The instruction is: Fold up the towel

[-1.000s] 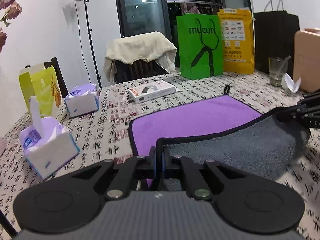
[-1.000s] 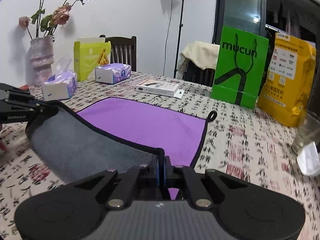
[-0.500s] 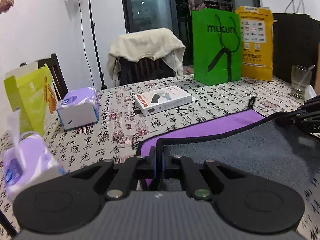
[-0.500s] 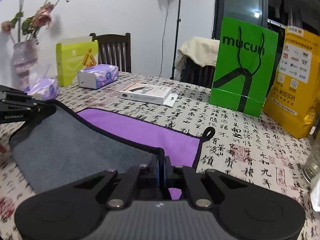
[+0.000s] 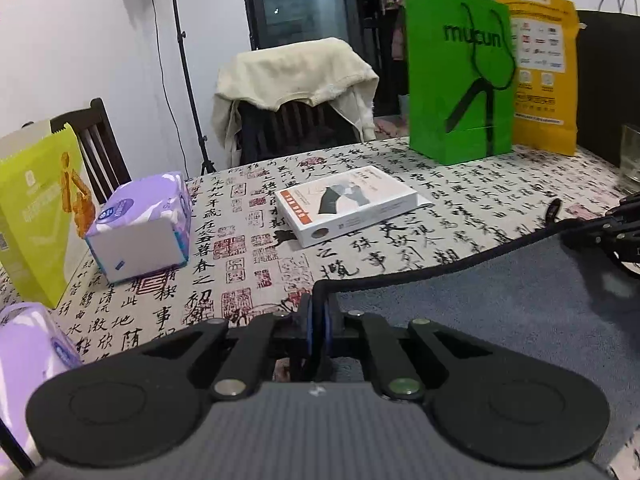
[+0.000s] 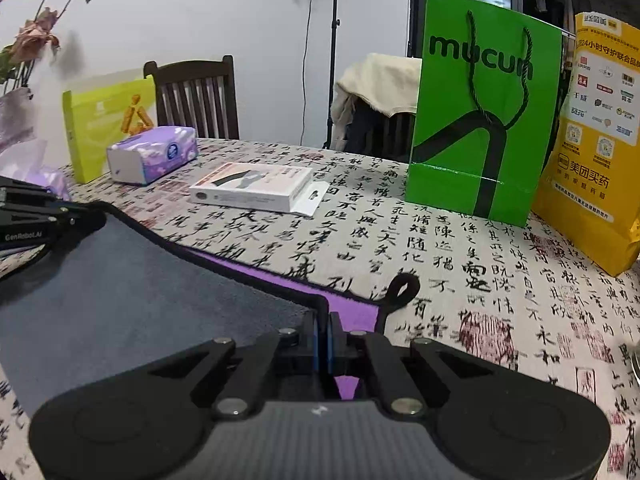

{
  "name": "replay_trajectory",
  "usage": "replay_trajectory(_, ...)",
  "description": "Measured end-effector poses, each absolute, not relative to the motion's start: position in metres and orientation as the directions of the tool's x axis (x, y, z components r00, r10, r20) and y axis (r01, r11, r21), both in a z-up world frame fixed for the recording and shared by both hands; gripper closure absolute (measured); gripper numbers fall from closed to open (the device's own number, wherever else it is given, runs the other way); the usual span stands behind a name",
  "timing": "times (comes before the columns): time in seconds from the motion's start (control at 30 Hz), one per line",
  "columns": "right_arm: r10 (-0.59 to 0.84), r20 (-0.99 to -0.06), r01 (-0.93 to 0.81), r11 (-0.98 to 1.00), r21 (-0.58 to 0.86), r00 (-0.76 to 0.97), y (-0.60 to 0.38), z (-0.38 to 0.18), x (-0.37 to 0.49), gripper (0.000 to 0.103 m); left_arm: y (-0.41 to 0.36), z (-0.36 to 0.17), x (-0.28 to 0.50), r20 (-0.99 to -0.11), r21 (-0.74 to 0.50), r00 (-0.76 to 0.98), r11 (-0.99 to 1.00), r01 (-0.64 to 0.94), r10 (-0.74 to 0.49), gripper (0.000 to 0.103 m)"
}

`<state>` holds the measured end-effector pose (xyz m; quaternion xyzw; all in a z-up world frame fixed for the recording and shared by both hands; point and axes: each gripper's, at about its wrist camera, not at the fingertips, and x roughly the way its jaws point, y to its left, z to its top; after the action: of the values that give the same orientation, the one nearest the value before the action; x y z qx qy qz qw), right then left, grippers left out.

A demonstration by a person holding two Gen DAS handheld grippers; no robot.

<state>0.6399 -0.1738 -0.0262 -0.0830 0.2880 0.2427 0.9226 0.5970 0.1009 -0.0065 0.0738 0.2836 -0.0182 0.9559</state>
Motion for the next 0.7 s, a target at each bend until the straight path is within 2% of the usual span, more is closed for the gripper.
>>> replay_trajectory(0.17, 0.392, -0.575, -0.482, 0.876, -0.003, 0.718, -0.173, -0.029, 0.66, 0.099, 0.102, -0.014, 0.612, -0.571, 0.138, 0.821, 0.987, 0.079, 0.014, 0.094)
replay_trajectory(0.2, 0.393, -0.579, -0.48, 0.877, 0.002, 0.715, -0.173, -0.031, 0.663, 0.099, 0.103, -0.016, 0.614, -0.576, 0.144, 0.817, 0.987, 0.077, 0.02, 0.09)
replay_trajectory(0.27, 0.394, -0.594, -0.486, 0.874, 0.007, 0.701, -0.171, -0.035, 0.668, 0.098, 0.104, -0.019, 0.616, -0.588, 0.154, 0.808, 0.985, 0.074, 0.032, 0.078)
replay_trajectory(0.33, 0.392, -0.585, -0.478, 0.879, 0.009, 0.71, -0.172, -0.036, 0.668, 0.094, 0.107, -0.02, 0.615, -0.587, 0.159, 0.809, 0.985, 0.068, 0.039, 0.05)
replay_trajectory(0.37, 0.392, -0.584, -0.47, 0.882, 0.02, 0.711, -0.174, -0.036, 0.668, 0.09, 0.109, -0.019, 0.614, -0.589, 0.155, 0.807, 0.986, 0.065, 0.04, 0.042)
replay_trajectory(0.4, 0.391, -0.584, -0.466, 0.884, 0.025, 0.711, -0.176, -0.036, 0.668, 0.085, 0.111, -0.018, 0.613, -0.593, 0.145, 0.805, 0.987, 0.065, 0.034, 0.027)
replay_trajectory(0.43, 0.39, -0.582, -0.463, 0.886, 0.027, 0.714, -0.178, -0.035, 0.668, 0.081, 0.114, -0.018, 0.612, -0.593, 0.134, 0.805, 0.989, 0.061, 0.031, 0.021)
replay_trajectory(0.5, 0.391, -0.577, -0.453, 0.891, 0.04, 0.717, -0.18, -0.032, 0.665, 0.052, 0.115, -0.018, 0.607, -0.595, 0.125, 0.803, 0.99, 0.062, 0.025, 0.019)
replay_trajectory(0.63, 0.409, -0.571, -0.464, 0.884, 0.054, 0.712, -0.182, -0.026, 0.654, 0.041, 0.115, -0.015, 0.596, -0.597, 0.144, 0.801, 0.988, 0.058, 0.04, 0.008)
replay_trajectory(0.7, 0.412, -0.565, -0.466, 0.883, 0.054, 0.715, -0.183, -0.022, 0.647, 0.027, 0.115, -0.012, 0.587, -0.594, 0.157, 0.802, 0.986, 0.051, 0.053, 0.007)
